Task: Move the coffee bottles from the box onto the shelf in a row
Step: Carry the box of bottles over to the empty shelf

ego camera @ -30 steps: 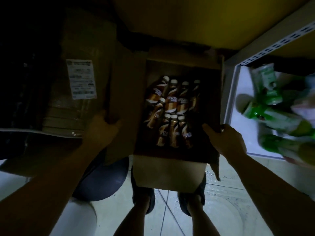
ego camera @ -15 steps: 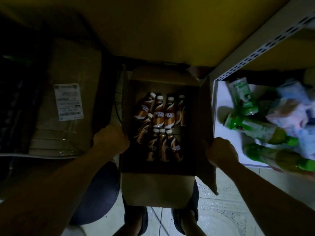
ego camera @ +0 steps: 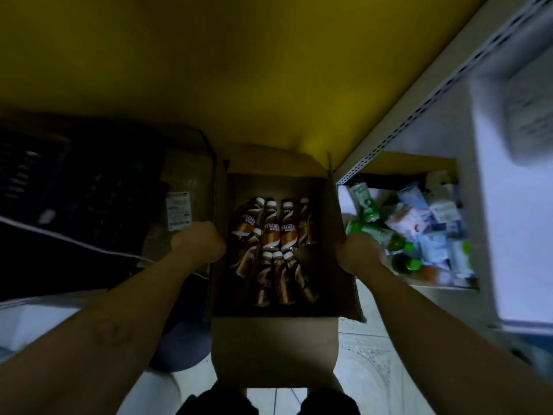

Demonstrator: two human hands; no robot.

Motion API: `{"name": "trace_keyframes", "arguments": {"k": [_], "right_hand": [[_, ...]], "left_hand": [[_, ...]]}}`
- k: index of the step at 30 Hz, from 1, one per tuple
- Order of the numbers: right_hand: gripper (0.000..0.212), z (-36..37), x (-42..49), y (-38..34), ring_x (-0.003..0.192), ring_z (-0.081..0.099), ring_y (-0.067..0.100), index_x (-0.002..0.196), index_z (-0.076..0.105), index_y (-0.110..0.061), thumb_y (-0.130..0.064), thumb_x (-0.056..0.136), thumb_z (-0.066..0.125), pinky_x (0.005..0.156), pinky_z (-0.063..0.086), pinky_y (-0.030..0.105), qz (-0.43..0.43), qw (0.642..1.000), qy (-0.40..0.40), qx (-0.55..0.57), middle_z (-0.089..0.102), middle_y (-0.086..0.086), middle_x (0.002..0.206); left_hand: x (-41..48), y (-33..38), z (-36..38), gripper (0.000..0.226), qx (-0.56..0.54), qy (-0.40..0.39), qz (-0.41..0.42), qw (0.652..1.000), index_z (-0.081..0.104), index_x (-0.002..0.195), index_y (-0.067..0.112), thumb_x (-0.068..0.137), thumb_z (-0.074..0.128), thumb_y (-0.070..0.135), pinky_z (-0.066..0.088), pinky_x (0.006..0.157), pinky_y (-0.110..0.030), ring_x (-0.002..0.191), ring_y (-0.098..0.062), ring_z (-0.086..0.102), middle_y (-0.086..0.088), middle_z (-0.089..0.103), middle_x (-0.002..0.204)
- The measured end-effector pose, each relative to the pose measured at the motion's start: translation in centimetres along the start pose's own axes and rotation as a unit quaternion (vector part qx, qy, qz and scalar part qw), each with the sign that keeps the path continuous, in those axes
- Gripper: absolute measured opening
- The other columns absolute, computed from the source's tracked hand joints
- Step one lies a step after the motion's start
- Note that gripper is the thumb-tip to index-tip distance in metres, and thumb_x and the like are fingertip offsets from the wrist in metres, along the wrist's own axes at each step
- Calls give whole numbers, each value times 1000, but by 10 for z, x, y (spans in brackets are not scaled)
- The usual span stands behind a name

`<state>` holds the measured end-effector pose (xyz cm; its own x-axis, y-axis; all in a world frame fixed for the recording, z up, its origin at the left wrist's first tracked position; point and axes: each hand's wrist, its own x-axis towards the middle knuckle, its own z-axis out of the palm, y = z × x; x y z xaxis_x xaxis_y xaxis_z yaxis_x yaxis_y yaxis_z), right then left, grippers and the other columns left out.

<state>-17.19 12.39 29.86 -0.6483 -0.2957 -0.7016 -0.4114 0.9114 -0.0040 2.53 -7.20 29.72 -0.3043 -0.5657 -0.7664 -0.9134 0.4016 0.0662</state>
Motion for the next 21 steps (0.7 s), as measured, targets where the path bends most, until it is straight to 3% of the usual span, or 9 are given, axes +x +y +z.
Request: {"name": "trace_keyframes", "arguments": {"k": [2, 6, 10, 16, 21], "right_hand": [[36, -27, -36, -2, 114, 58, 35, 120, 59, -4, -29, 96, 50, 86, 48, 38, 17, 1000, 12, 7, 59, 18, 126], [36, -79, -109, -11, 116, 57, 33, 123, 55, -4, -26, 96, 52, 87, 48, 38, 10, 999, 33, 37, 58, 17, 128], [30, -129, -169, -16, 110, 60, 32, 116, 59, -4, -24, 96, 50, 81, 48, 37, -28, 997, 73, 26, 62, 15, 120], [15, -181, -241, -10, 72, 55, 27, 88, 58, -9, -22, 93, 52, 61, 45, 33, -80, 987, 140, 29, 56, 10, 81], [24, -209, -297, 13, 60, 53, 21, 68, 50, -14, -22, 90, 57, 51, 42, 29, -112, 971, 210, 34, 55, 7, 70]], "left_hand": [[-37, -1, -28, 20, -9, 4, -4, 1000, 56, 88, 11, 89, 51, 30, 47, 80, -33, 97, -28, 59, -12, 62, 109], [-106, -10, -82, 44, 1, 33, 20, 999, 56, 123, 15, 87, 52, 40, 47, 92, -39, 110, -26, 56, -7, 58, 124], [-171, -14, -129, 33, 15, 71, 25, 997, 62, 106, 13, 85, 54, 38, 52, 79, -34, 90, -21, 61, -5, 63, 102], [-252, -26, -173, 22, -7, 147, 74, 986, 59, 87, 10, 86, 50, 30, 52, 77, -36, 85, -26, 59, -9, 61, 95], [-320, -27, -177, 19, -29, 259, 66, 963, 52, 78, 14, 84, 52, 32, 43, 58, -30, 72, -21, 55, -4, 57, 86]]}}
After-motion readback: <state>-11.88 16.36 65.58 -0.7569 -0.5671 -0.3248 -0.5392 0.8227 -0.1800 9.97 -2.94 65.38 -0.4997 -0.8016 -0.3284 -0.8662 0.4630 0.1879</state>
